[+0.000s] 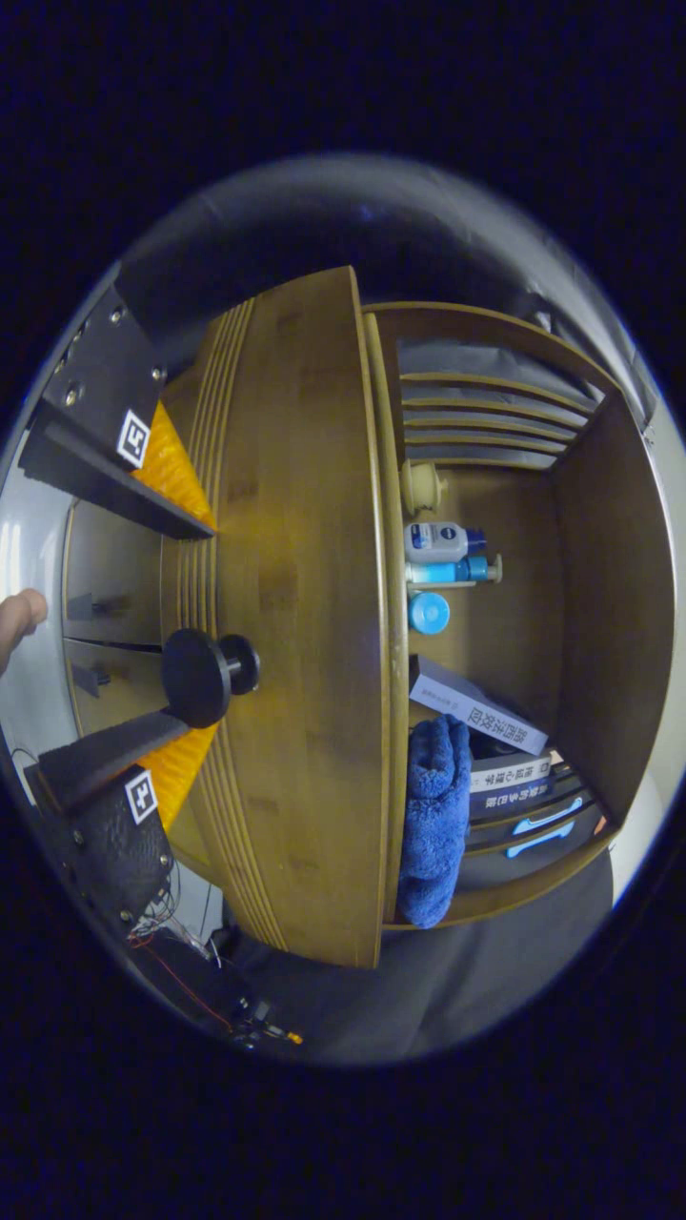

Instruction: Pull open the drawer, take out the items inside it, and place them on the countertop above the cabinet.

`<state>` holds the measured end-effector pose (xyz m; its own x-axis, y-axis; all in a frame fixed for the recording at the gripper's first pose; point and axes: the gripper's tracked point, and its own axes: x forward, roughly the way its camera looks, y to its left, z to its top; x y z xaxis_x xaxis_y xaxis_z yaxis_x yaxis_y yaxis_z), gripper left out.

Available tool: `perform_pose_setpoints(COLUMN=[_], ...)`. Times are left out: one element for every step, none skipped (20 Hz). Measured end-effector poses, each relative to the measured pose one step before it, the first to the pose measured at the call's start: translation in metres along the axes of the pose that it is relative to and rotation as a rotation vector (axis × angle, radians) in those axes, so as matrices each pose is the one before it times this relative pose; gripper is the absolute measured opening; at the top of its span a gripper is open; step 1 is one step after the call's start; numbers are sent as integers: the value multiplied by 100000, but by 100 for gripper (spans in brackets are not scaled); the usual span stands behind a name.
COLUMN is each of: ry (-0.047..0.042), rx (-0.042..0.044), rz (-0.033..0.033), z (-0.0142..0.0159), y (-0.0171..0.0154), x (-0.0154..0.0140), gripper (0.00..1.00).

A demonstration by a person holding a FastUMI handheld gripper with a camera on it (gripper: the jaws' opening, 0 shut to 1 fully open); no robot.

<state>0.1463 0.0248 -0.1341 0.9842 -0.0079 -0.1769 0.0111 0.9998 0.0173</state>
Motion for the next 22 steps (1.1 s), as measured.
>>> perform_pose_setpoints(ry=[218, 375, -387, -352, -637, -331, -227, -135, 60, -287, -160, -137, -338, -493, -418, -427, -108, 88, 597, 2288, 1226, -558], rx=[-471, -663, -383, -289, -100, -519, -383, -517, -384, 169, -125, -25, -48, -49, -26, 19, -144, -147, -943, -1018, -38, -481], rz=[-36, -22, 63, 11, -58, -5, 22, 1, -27, -46, -29, -70, 30, -18, -52, -12, 64, 95, -165, -625, 1381, -57], z=[94, 45, 110, 46, 139, -19, 28, 18, -6, 62, 58, -13, 19, -18, 68, 20, -83, -6, -146, -486, -410, 294], y=[-76, 2, 4, 87, 73, 46, -10, 35, 14, -18, 16, 68, -2, 34, 10, -26, -7, 31, -105, -293, 94, -141], x=[290, 372, 325, 351, 281, 174, 175, 87, 91, 28, 138, 140, 94, 86, 42, 60, -7, -13, 0, -59, -353, -365], gripper=[99, 99, 99, 99, 99, 99, 99, 99, 99, 99, 99, 99, 99, 99, 99, 99, 99, 99, 99, 99, 99, 99])
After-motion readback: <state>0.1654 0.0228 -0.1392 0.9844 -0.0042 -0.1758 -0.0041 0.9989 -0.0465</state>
